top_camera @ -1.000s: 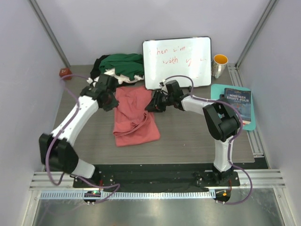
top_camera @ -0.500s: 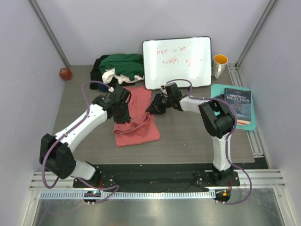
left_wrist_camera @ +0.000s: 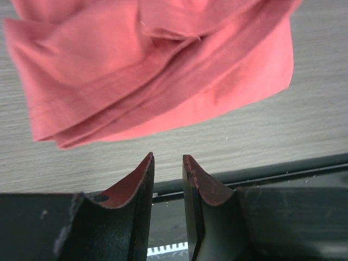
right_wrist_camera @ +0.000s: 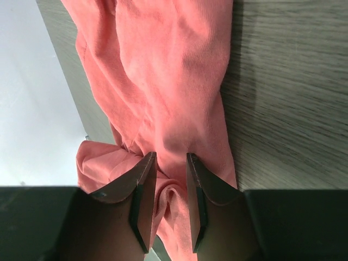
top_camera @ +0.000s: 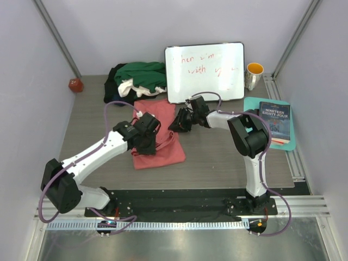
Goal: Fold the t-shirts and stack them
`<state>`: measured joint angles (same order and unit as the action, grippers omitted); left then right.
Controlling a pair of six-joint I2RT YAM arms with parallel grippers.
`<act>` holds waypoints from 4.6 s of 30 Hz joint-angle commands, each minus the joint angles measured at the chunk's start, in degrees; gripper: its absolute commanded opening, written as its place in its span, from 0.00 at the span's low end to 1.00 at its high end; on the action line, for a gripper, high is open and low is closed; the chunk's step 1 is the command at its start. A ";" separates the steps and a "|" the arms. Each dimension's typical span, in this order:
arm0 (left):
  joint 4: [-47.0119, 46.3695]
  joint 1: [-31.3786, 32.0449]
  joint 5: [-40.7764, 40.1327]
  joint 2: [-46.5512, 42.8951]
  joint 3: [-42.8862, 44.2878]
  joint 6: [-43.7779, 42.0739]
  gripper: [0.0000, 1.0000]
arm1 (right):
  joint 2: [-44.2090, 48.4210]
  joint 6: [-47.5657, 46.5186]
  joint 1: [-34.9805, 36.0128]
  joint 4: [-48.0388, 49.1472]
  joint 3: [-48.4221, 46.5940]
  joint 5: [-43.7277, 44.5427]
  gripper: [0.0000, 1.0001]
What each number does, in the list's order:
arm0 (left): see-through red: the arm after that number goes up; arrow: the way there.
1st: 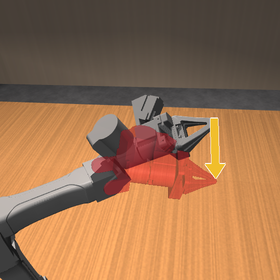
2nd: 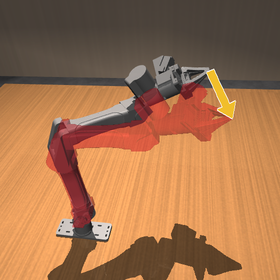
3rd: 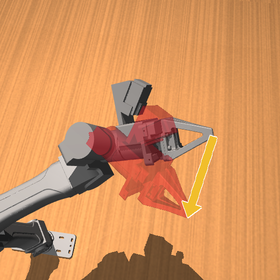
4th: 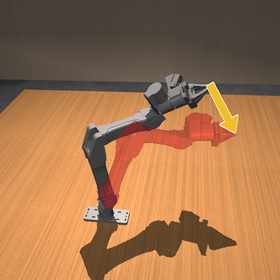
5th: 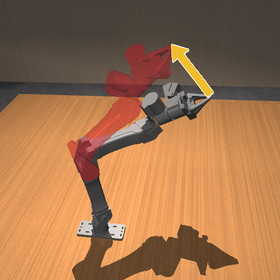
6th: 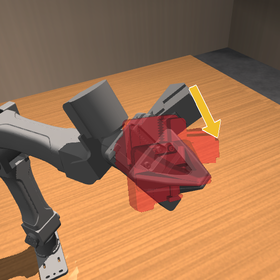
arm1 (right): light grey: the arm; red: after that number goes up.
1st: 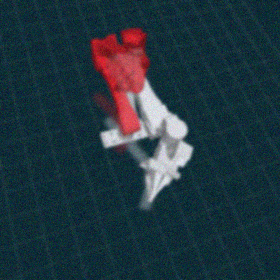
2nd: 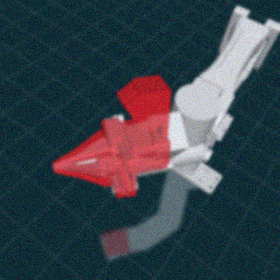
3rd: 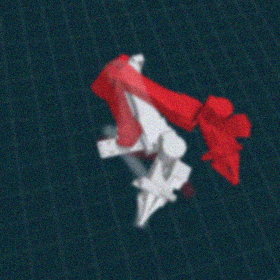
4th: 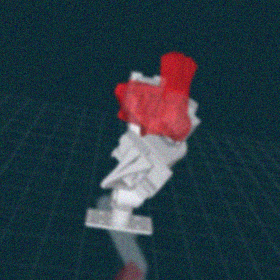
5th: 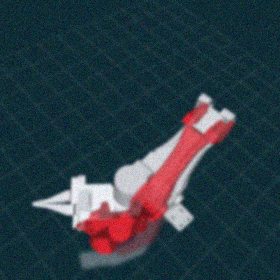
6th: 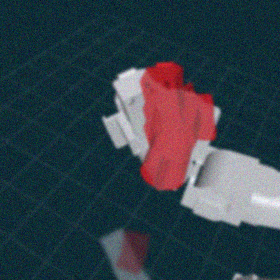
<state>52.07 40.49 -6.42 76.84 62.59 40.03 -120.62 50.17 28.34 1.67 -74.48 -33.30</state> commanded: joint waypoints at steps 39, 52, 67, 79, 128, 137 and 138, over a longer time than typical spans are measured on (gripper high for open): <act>-9.01 4.69 -20.30 15.80 0.95 1.89 0.29 | 35.72 -9.39 6.55 -14.15 19.72 2.27 0.29; -8.48 -0.50 -19.60 19.57 7.01 -0.74 0.29 | 31.67 -11.24 10.95 -14.07 19.90 4.47 0.26; -9.88 -4.54 -21.01 27.57 16.25 -1.97 0.29 | 22.18 -15.98 13.76 -12.22 14.54 9.48 0.24; -11.12 -11.31 -19.87 35.30 23.45 -2.68 0.33 | 15.41 -16.69 14.82 -12.31 12.86 10.71 0.23; -14.28 -8.67 -9.41 28.46 1.05 6.99 0.00 | 1.78 -26.44 9.81 -26.99 -10.18 33.04 0.01; -10.86 -3.85 -9.13 19.59 -5.54 7.69 0.00 | 8.37 -25.12 9.98 -26.20 -1.21 29.87 0.01; -10.51 -2.97 -9.75 17.58 -6.07 7.87 0.02 | 10.12 -24.95 9.98 -25.41 -0.33 29.70 0.04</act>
<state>33.65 34.26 -14.20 98.15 59.75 47.59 -116.01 24.84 38.61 -20.99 -79.35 -5.10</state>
